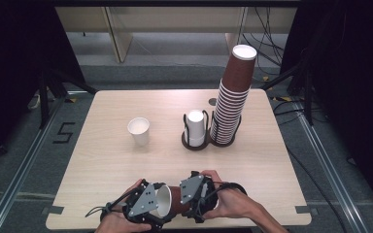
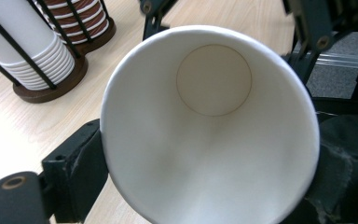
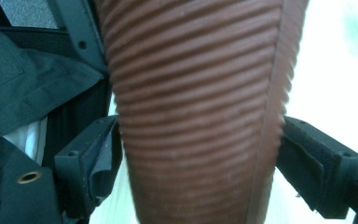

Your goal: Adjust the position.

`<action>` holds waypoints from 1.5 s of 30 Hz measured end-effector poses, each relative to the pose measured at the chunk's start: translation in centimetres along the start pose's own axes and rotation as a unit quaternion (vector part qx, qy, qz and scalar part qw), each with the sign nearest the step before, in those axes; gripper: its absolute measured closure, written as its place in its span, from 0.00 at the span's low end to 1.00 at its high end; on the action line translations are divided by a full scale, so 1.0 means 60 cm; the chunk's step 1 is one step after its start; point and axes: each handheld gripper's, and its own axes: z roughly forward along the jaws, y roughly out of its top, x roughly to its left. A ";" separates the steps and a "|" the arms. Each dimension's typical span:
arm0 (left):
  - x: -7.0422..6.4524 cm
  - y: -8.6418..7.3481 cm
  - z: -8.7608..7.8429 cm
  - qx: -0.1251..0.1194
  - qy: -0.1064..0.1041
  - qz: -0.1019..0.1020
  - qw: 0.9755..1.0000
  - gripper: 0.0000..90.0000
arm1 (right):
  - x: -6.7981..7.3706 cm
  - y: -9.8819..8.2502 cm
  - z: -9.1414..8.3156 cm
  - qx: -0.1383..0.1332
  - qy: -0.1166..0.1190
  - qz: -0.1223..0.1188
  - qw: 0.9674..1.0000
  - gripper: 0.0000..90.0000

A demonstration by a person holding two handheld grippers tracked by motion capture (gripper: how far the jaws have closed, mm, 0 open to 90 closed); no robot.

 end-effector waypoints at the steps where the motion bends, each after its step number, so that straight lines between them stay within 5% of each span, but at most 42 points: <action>1: 0.000 0.000 0.000 -0.001 0.000 0.000 1.000 0.13 | 0.007 0.001 -0.001 0.012 0.003 0.022 1.000 0.21; 2: 0.001 0.001 -0.002 0.001 -0.005 0.004 1.000 0.13 | 0.001 0.002 0.004 0.000 0.003 -0.008 1.000 0.21; 7: 0.002 -0.001 0.000 -0.028 -0.005 -0.021 0.999 0.09 | 0.000 -0.001 0.007 -0.010 0.009 -0.008 1.000 0.23; 10: 0.006 -0.004 0.000 -0.057 -0.006 -0.043 0.997 0.07 | -0.016 -0.007 0.007 -0.063 0.032 -0.033 0.997 0.24; 11: 0.013 -0.005 -0.005 -0.095 -0.013 -0.069 0.993 0.07 | -0.022 -0.013 0.006 -0.084 0.040 -0.022 0.995 0.24; 13: 0.017 -0.006 -0.007 -0.126 -0.008 -0.097 0.987 0.07 | -0.030 -0.022 0.000 -0.107 0.047 -0.001 0.993 0.24; 17: 0.020 -0.008 -0.008 -0.157 -0.009 -0.114 0.981 0.07 | -0.037 -0.034 -0.009 -0.158 0.068 0.040 0.984 0.24; 24: 0.024 -0.016 -0.003 -0.201 -0.015 -0.148 0.968 0.07 | -0.042 -0.038 -0.015 -0.180 0.061 0.053 0.980 0.24; 26: 0.023 -0.017 -0.003 -0.201 -0.007 -0.151 0.968 0.07 | -0.044 -0.039 -0.016 -0.183 0.060 0.057 0.980 0.24; 35: 0.021 -0.016 0.002 -0.231 -0.002 -0.164 0.959 0.06 | -0.044 -0.039 -0.013 -0.200 0.063 0.073 0.975 0.24; 36: 0.020 -0.016 0.000 -0.222 0.004 -0.167 0.961 0.06 | -0.044 -0.039 -0.012 -0.200 0.065 0.074 0.975 0.24; 43: 0.022 -0.017 0.001 -0.220 -0.001 -0.172 0.960 0.09 | -0.043 -0.041 -0.006 -0.199 0.069 0.084 0.974 0.23; 45: 0.022 -0.016 0.000 -0.214 0.004 -0.166 0.963 0.11 | -0.044 -0.042 -0.003 -0.197 0.073 0.090 0.974 0.22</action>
